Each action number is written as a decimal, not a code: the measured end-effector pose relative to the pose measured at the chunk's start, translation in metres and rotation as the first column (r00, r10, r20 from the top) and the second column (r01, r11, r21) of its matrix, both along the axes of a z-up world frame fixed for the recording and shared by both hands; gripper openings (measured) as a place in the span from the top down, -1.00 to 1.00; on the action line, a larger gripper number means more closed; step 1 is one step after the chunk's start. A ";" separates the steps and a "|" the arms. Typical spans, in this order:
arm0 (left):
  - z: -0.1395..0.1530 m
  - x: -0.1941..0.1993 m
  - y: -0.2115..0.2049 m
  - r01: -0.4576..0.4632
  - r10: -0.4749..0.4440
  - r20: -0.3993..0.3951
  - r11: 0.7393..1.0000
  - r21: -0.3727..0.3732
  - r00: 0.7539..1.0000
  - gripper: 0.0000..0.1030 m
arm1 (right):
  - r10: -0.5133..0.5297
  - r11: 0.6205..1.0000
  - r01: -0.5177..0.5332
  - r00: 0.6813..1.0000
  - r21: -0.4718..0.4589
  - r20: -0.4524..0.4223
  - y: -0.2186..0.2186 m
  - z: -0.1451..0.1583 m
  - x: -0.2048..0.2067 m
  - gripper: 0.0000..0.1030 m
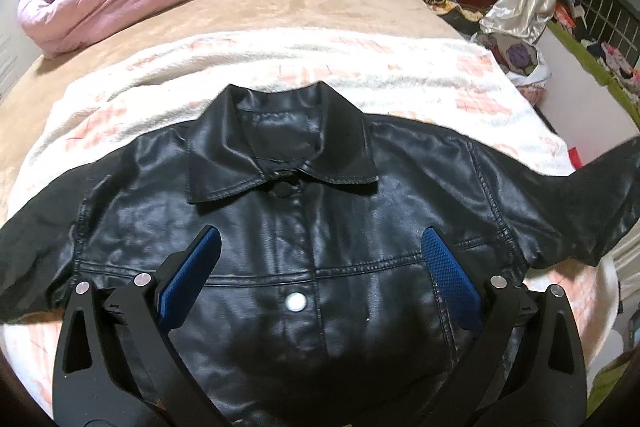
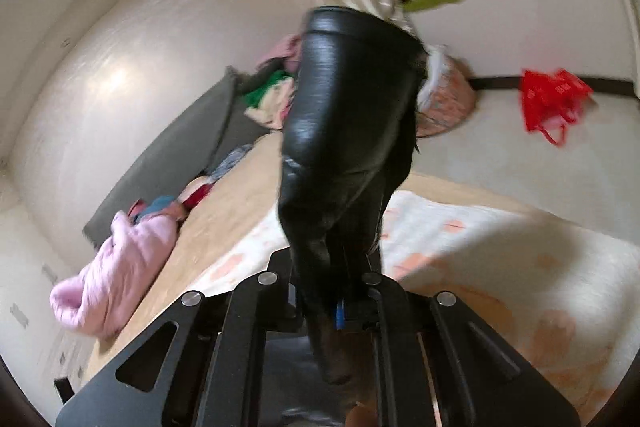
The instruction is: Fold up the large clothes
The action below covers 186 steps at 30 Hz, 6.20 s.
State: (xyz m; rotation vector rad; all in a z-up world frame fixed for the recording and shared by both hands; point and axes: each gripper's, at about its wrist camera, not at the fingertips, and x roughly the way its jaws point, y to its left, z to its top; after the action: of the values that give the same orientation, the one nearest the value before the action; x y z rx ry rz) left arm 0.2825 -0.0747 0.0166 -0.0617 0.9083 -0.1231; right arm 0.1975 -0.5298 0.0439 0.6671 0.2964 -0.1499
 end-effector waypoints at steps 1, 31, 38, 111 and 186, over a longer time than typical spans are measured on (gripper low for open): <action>0.003 -0.001 0.004 -0.001 0.001 0.005 1.000 -0.009 1.000 -0.82 | 0.019 1.000 -0.019 1.000 -0.016 0.010 0.008 0.007 0.001 0.83; 0.043 -0.048 0.212 -0.114 0.158 0.071 0.898 -0.425 0.985 -0.82 | 0.721 0.635 -0.653 0.693 -0.413 0.014 0.354 0.078 0.020 0.86; 0.022 -0.064 0.240 -0.075 0.152 0.082 0.804 -0.589 0.985 -0.82 | 0.746 0.542 -0.720 0.650 -0.433 -0.147 0.418 0.018 0.029 0.86; -0.021 -0.070 0.190 -0.011 0.027 0.060 0.969 -0.245 0.998 0.07 | 0.457 0.650 -0.691 0.687 -0.315 -0.565 0.328 -0.097 0.053 -0.54; -0.040 -0.177 0.440 -0.808 0.829 -0.048 0.527 -0.264 0.557 -0.82 | 0.782 0.200 -0.860 0.428 -0.469 -0.452 0.656 -0.020 -0.011 -0.91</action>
State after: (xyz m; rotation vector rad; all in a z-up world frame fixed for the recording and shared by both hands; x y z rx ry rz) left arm 0.1051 0.3648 -0.0234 -0.7325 0.6882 0.6602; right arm 0.1865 0.1264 0.0235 -0.3112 0.6564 0.7769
